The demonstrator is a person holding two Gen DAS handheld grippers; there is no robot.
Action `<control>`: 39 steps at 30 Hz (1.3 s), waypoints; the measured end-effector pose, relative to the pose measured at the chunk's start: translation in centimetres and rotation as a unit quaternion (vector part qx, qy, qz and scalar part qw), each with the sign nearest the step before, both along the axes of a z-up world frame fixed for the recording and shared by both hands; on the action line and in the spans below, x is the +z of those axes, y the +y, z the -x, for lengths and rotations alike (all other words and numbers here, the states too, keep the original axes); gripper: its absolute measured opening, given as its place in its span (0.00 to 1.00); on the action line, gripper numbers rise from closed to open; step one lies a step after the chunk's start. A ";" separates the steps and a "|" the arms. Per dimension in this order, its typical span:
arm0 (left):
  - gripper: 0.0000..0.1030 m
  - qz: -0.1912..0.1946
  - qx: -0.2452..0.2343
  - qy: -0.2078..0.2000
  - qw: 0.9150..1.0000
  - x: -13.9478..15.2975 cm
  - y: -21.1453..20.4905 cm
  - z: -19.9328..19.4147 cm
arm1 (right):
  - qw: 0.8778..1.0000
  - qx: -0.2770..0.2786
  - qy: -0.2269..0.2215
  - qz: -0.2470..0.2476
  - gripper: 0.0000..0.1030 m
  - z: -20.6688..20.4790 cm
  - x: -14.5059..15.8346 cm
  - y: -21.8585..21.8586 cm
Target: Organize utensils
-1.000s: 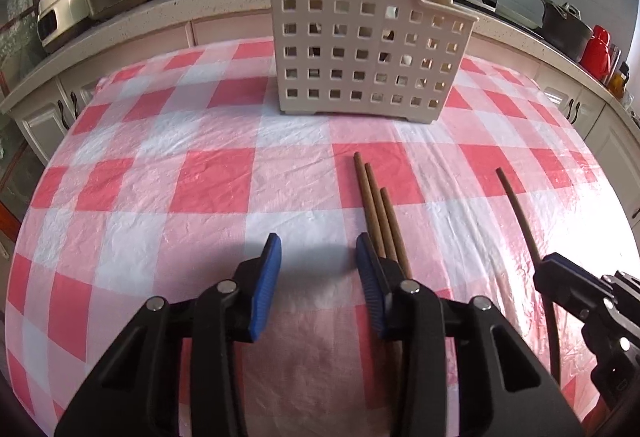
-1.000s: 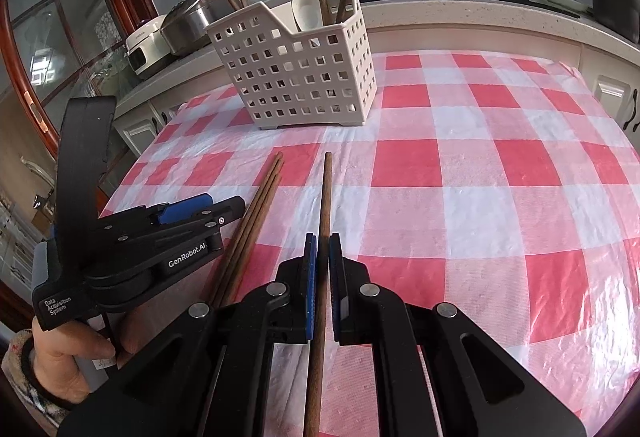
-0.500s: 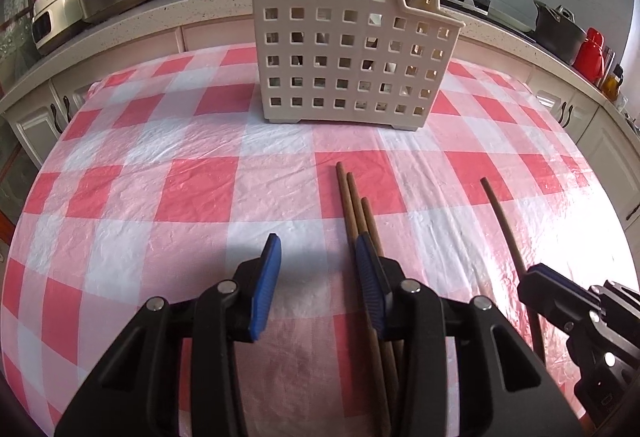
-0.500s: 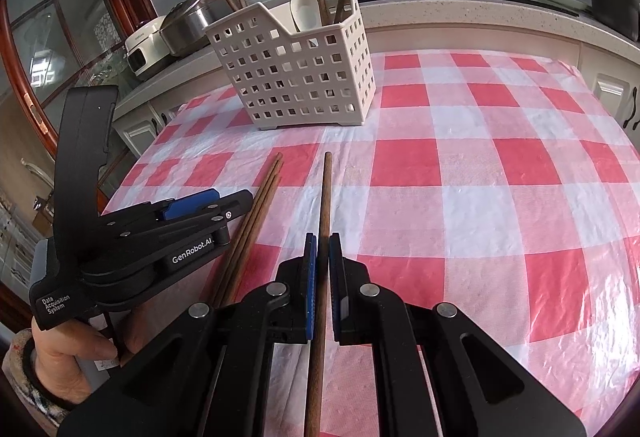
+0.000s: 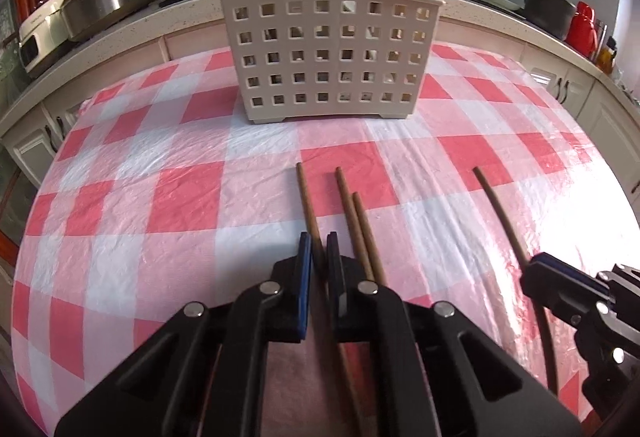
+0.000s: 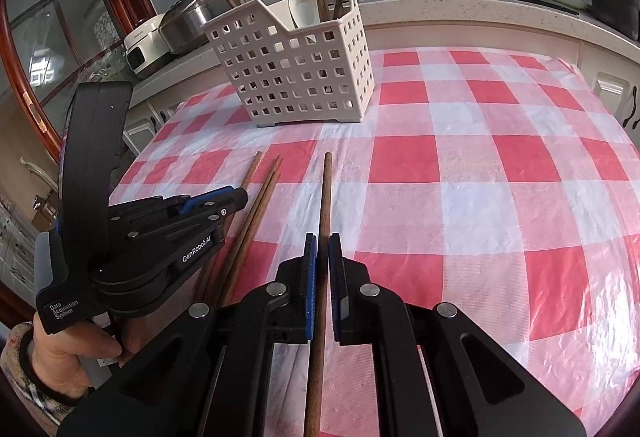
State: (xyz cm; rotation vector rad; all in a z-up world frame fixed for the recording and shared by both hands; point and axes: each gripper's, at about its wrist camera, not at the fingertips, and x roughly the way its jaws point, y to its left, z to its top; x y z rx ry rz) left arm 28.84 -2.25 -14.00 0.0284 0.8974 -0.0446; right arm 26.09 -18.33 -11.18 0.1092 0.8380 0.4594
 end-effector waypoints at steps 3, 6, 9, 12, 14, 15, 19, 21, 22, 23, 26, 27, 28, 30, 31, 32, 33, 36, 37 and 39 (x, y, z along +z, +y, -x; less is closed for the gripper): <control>0.06 0.012 -0.007 -0.005 1.000 0.2 0.0 0.5 | 1.000 -0.004 -0.004 0.001 0.06 0.1 0.2 -0.2; 0.06 0.019 -0.012 -0.026 0.999 1.5 0.0 1.6 | 1.000 -0.008 -0.013 -0.003 0.06 0.3 0.9 -0.6; 0.06 0.020 -0.014 -0.055 0.998 3.3 0.2 3.0 | 0.999 -0.013 -0.028 -0.008 0.06 0.6 2.0 -1.0; 0.06 0.025 -0.017 -0.084 0.996 5.2 0.6 4.7 | 0.999 -0.016 -0.046 -0.013 0.06 1.1 3.3 -1.4; 0.06 0.025 -0.019 -0.101 0.994 6.4 0.8 5.7 | 0.998 -0.017 -0.060 -0.015 0.06 1.5 4.2 -1.5; 0.06 0.026 -0.019 -0.107 0.994 6.8 0.8 6.2 | 0.997 -0.017 -0.067 -0.015 0.06 1.7 4.7 -1.6; 0.06 0.023 -0.024 -0.135 0.990 8.6 0.9 8.3 | 0.995 -0.015 -0.097 -0.011 0.06 2.8 6.4 -1.5; 0.06 0.022 -0.028 -0.145 0.989 9.2 0.9 9.2 | 0.994 -0.012 -0.111 -0.005 0.06 3.3 6.9 -1.3; 0.06 0.022 -0.030 -0.148 0.988 9.4 0.9 9.6 | 0.993 -0.010 -0.114 0.000 0.06 3.4 7.1 -1.1; 0.06 0.021 -0.030 -0.149 0.988 9.4 0.8 9.8 | 0.993 -0.009 -0.116 0.008 0.06 3.5 7.1 -0.9; 0.06 0.023 -0.027 -0.146 0.989 9.3 1.2 10.1 | 0.995 -0.024 -0.092 0.014 0.08 2.5 5.9 -1.2; 0.06 0.025 -0.026 -0.145 0.989 9.3 1.4 10.2 | 0.997 -0.031 -0.065 0.016 0.11 1.7 5.0 -1.5; 0.06 0.027 -0.025 -0.146 0.989 9.3 1.5 10.4 | 0.998 -0.034 -0.049 0.018 0.13 1.3 4.2 -1.7; 0.06 0.025 -0.025 -0.149 0.988 9.3 1.7 10.5 | 0.999 -0.035 -0.023 0.030 0.15 0.5 2.6 -1.9; 0.06 0.026 -0.025 -0.148 0.988 9.3 1.7 10.5 | 0.998 -0.033 -0.011 0.044 0.18 -0.1 1.7 -1.7; 0.06 0.028 -0.025 -0.147 0.988 9.3 1.8 10.5 | 0.998 -0.030 -0.002 0.056 0.22 -0.6 1.1 -1.4; 0.06 0.030 -0.025 -0.147 0.988 9.2 1.9 10.4 | 0.998 -0.026 0.004 0.064 0.23 -1.0 0.6 -1.0; 0.06 0.033 -0.025 -0.147 0.988 9.2 2.0 10.4 | 0.996 -0.014 0.012 0.091 0.24 -2.0 -0.4 0.1; 0.06 0.034 -0.024 -0.147 0.988 9.2 2.1 10.3 | 0.995 -0.011 0.015 0.101 0.24 -2.3 -0.6 0.5; 0.06 0.036 -0.024 -0.145 0.989 9.2 2.3 10.2 | 0.992 -0.006 0.022 0.125 0.24 -3.1 -1.3 1.3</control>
